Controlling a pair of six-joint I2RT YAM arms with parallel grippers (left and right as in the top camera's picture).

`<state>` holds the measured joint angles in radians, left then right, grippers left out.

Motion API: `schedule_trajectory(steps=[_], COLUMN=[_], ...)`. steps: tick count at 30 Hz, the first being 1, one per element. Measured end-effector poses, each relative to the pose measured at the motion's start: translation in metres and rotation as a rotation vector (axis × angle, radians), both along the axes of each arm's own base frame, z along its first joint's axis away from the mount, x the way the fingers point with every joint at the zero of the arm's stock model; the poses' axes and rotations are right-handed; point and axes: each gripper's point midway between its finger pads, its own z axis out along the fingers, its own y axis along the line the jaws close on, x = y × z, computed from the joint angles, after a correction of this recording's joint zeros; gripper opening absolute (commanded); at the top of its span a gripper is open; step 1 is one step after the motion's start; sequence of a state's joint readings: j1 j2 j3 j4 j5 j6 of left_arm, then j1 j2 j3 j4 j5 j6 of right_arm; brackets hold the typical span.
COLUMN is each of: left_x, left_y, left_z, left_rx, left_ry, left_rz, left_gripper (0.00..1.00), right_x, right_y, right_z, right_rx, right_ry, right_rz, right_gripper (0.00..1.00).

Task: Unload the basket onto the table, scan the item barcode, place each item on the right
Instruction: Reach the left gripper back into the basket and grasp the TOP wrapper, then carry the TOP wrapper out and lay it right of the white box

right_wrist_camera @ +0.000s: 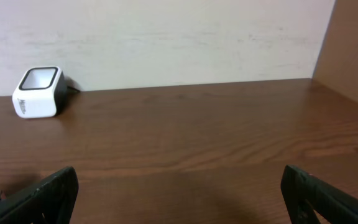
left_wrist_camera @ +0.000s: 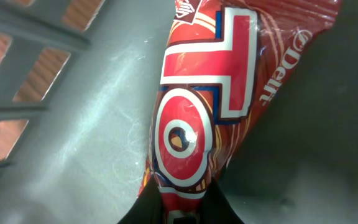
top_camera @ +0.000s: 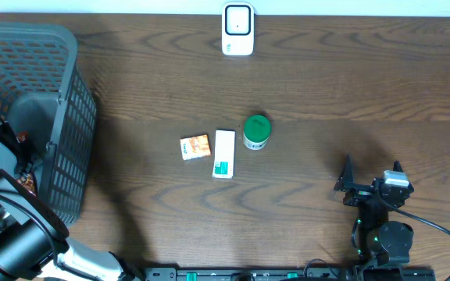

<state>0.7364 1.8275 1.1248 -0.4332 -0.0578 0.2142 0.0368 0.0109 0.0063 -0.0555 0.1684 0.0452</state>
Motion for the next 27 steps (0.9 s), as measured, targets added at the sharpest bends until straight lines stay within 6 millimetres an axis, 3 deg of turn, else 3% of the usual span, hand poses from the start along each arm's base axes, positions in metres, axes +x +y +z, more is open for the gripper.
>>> schedule_trajectory(steps=[6,9,11,14,16,19,21,23,25,27], left_x=[0.005,0.024,0.043,0.064,0.056,0.026,0.009,0.001,-0.001,-0.001], left_y=[-0.012,-0.033,-0.044,-0.056,-0.066,-0.092,-0.116,-0.147,-0.191,-0.234], left_z=[0.005,0.025,0.069,0.181,0.248,0.328,0.361,0.381,0.392,0.389], left_rx=[-0.043,-0.071,-0.037,0.091,0.174,0.243,0.224,0.141,-0.009,-0.196], left_ry=[-0.022,-0.096,-0.214,-0.485,-0.646,-0.863,-0.980,-1.081,-1.152,-1.159], left_rz=[0.034,-0.008,-0.046,-0.088,-0.089,-0.073,-0.092,-0.163,-0.288,-0.406], left_gripper=[0.07,0.08,0.07,0.07,0.07,0.07,0.08,0.07,0.07,0.08], right_x=[0.000,0.000,0.000,0.000,0.000,0.000,0.000,0.000,0.000,0.000], right_y=[0.000,0.000,0.000,0.000,0.000,0.000,0.000,0.000,0.000,0.000], right_z=[0.000,0.000,0.000,0.000,0.000,0.000,0.000,0.000,0.000,0.000], right_rx=[0.000,0.000,0.000,0.000,0.000,0.000,0.000,0.000,0.000,0.000], right_ry=[0.000,0.000,0.000,0.000,0.000,0.000,0.000,0.000,0.000,0.000], right_rz=[0.000,0.000,0.000,0.000,0.000,0.000,0.000,0.000,0.000,0.000], right_gripper=[0.99,0.99,0.99,0.99,0.99,0.99,0.99,0.99,0.99,0.99])
